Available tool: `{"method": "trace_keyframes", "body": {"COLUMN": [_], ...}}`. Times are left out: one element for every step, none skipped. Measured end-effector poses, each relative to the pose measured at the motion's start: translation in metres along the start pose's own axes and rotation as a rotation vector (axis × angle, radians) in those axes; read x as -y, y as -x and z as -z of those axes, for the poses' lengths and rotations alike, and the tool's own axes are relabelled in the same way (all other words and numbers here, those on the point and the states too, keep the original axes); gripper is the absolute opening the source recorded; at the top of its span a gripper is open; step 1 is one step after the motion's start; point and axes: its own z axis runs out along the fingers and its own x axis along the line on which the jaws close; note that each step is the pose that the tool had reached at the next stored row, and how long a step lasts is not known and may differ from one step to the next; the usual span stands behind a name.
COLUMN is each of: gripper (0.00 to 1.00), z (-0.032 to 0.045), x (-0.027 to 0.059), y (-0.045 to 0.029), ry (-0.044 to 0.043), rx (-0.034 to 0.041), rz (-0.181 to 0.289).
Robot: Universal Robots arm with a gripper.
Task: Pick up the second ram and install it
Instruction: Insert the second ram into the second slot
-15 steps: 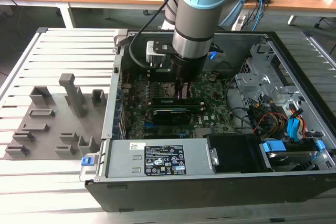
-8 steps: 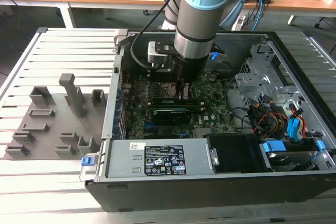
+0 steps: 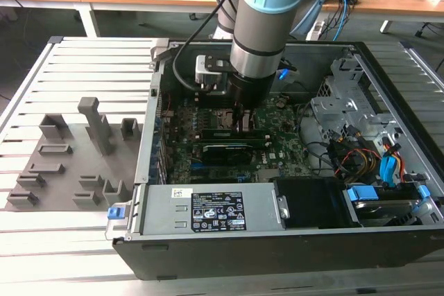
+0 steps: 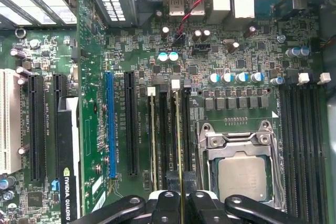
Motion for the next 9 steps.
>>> {"method": "trace_keyframes", "body": {"gripper": [0.14, 0.14, 0.14, 0.14, 0.14, 0.14, 0.14, 0.14, 0.14], "z": [-0.0010, -0.0016, -0.0020, -0.0024, -0.0031, -0.0035, -0.0036, -0.0036, -0.0036], "x": [0.0002, 0.0002, 0.0001, 0.0001, 0.0001, 0.0002, 0.0001, 0.0001, 0.0002], "y": [0.0003, 0.0008, 0.0013, 0.0019, 0.0020, 0.0020, 0.0020, 0.0019, 0.0020], "ry": [0.0001, 0.0001, 0.0001, 0.0001, 0.0002, 0.0001, 0.0001, 0.0001, 0.0001], "rx": [0.0003, 0.0000, -0.0001, -0.0002, -0.0001, 0.0000, 0.0000, -0.0001, -0.0001], "rz": [0.000, 0.000, 0.000, 0.000, -0.001, -0.001, -0.001, -0.001, -0.001]}}
